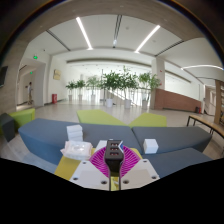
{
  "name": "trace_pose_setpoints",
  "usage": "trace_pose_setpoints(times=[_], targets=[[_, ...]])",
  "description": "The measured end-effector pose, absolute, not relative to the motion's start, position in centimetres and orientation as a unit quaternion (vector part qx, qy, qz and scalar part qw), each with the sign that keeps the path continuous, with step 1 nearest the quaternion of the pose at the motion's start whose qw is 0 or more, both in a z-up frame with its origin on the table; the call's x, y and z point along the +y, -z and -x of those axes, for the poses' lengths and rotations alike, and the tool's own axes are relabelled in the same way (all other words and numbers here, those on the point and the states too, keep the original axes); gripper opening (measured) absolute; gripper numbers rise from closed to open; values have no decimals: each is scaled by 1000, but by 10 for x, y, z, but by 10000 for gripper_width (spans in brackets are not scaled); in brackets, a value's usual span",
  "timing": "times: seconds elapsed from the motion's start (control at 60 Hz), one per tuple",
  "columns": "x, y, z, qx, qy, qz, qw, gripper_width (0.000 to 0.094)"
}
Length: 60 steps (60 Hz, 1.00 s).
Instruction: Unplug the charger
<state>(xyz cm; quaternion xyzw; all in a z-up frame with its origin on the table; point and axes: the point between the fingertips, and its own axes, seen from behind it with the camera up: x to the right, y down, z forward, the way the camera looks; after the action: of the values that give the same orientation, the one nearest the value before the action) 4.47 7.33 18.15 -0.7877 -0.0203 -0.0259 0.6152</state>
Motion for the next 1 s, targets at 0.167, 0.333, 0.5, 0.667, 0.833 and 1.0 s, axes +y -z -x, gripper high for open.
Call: trace_pose_setpoints(times=[0.167, 0.333, 0.5, 0.667, 0.833, 1.0], targets=[[53, -81, -96, -11, 47, 853, 520, 119], [48, -17, -114, -24, 56, 882, 468, 161], [43, 14, -126, -3, 62, 901, 429, 297], [41, -6, -130, 11, 54, 892, 448, 838], [17, -39, -127, -2, 45, 890, 454, 851], [-36, -93, -117, -29, 43, 880, 473, 847]])
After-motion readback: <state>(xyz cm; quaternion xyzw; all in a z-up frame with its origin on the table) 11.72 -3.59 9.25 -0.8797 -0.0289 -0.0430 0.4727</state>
